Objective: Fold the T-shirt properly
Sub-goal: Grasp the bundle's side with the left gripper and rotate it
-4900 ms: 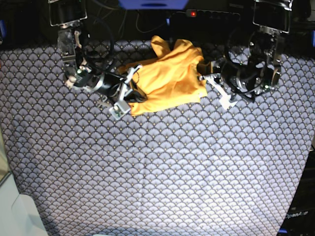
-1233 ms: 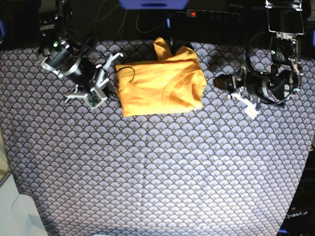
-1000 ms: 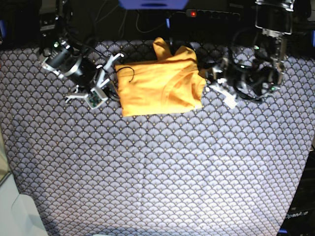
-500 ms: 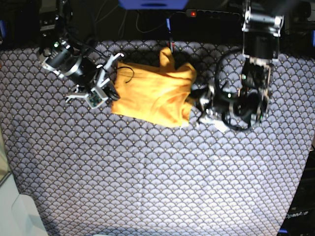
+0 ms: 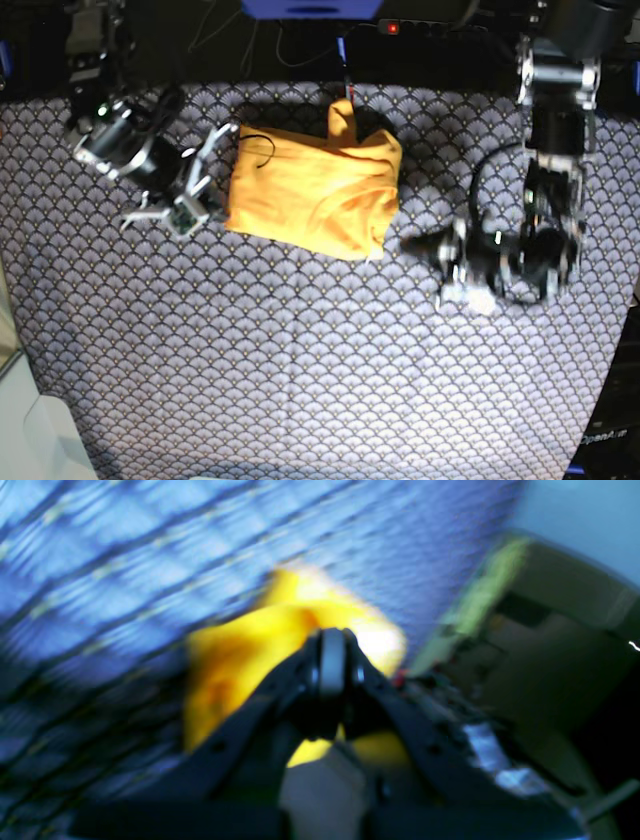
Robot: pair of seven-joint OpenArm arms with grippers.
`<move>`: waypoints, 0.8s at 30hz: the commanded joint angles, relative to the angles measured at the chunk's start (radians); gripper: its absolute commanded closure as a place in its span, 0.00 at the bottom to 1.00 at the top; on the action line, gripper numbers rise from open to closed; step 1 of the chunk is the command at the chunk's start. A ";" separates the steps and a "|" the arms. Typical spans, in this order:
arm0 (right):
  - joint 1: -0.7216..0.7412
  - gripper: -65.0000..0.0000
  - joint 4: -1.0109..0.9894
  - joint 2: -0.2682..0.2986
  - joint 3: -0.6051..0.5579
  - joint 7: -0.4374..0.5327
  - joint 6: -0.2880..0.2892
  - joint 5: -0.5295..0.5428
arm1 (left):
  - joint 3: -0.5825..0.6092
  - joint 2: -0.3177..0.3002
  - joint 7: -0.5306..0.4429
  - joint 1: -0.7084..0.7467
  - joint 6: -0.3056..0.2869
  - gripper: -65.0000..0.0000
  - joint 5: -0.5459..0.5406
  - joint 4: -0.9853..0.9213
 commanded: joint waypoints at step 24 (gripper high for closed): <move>0.289 1.00 -0.502 0.021 -0.092 0.120 0.001 -0.012 | 0.162 0.005 0.019 0.120 0.010 1.00 0.005 0.144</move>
